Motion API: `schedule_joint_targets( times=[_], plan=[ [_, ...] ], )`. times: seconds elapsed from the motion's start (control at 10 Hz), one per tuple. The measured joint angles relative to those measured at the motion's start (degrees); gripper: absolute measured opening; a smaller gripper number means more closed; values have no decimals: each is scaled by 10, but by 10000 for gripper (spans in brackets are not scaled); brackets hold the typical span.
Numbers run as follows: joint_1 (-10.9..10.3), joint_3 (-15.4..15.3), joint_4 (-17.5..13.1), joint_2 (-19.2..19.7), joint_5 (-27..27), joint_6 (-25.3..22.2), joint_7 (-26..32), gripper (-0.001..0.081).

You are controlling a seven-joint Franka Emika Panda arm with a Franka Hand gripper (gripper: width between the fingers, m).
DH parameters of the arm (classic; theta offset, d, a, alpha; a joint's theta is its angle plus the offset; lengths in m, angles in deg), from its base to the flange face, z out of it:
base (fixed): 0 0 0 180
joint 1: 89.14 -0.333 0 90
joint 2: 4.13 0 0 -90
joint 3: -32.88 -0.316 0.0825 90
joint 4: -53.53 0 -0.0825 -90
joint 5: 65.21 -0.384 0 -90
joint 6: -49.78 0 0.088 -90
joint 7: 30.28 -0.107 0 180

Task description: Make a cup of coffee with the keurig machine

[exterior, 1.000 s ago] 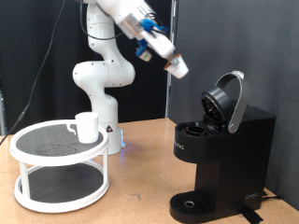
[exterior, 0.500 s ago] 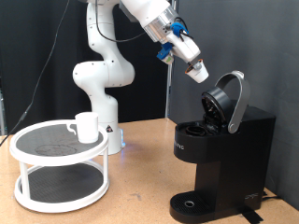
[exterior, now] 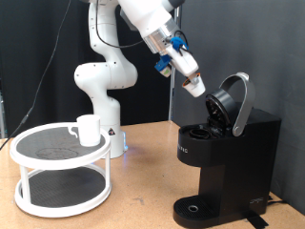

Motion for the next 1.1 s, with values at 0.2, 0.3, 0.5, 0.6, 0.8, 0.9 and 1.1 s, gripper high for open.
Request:
schedule_joint_targets(
  times=[0.2,0.3,0.5,0.6,0.8,0.9,1.1],
  plan=[
    [0,-2,14,10,11,23,1,326],
    [-1,-4,21,14,13,36,5,326],
    [-2,-8,34,25,13,56,13,326],
    [-2,-11,39,30,13,64,16,326],
    [-3,-15,47,43,12,77,24,326],
    [-4,-17,51,48,9,87,30,326],
    [-7,-21,54,60,-10,99,45,326]
  ],
)
